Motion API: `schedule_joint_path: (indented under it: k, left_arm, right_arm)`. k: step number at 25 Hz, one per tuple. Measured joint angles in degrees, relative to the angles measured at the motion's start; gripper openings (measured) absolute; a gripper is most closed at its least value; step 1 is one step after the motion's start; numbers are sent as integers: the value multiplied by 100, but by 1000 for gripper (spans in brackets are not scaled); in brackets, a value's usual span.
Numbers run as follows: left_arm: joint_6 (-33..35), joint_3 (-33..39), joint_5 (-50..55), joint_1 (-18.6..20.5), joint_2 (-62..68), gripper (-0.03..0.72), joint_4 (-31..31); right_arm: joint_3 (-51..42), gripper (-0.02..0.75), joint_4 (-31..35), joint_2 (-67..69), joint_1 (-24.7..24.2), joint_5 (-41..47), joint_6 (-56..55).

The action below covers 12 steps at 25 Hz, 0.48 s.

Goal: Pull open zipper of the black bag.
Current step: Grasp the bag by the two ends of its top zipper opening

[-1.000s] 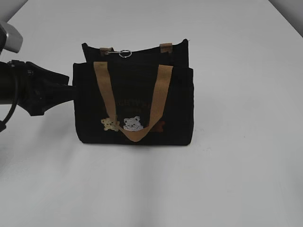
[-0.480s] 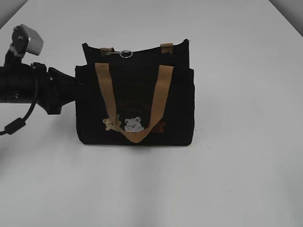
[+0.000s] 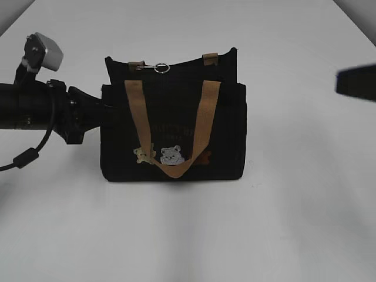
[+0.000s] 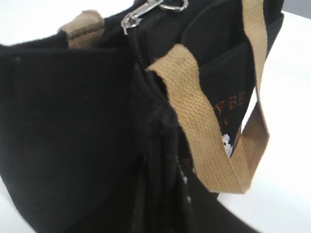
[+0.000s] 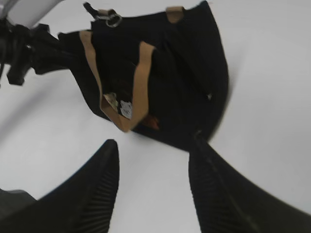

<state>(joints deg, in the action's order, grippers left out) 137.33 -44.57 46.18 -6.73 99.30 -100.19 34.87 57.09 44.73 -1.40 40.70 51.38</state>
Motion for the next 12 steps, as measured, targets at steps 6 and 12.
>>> schedule_joint_path:
  k: [6, 12]
  left_arm:
    - [0, 0, -5, 0, 0, 84, -5]
    - [0, 0, -41, -2, 0, 84, -17]
  right_arm:
    - [1919, 371, 1851, 2969, 323, 151, 1554]
    - [3700, 371, 2003, 4886, 1230, 217, 1316]
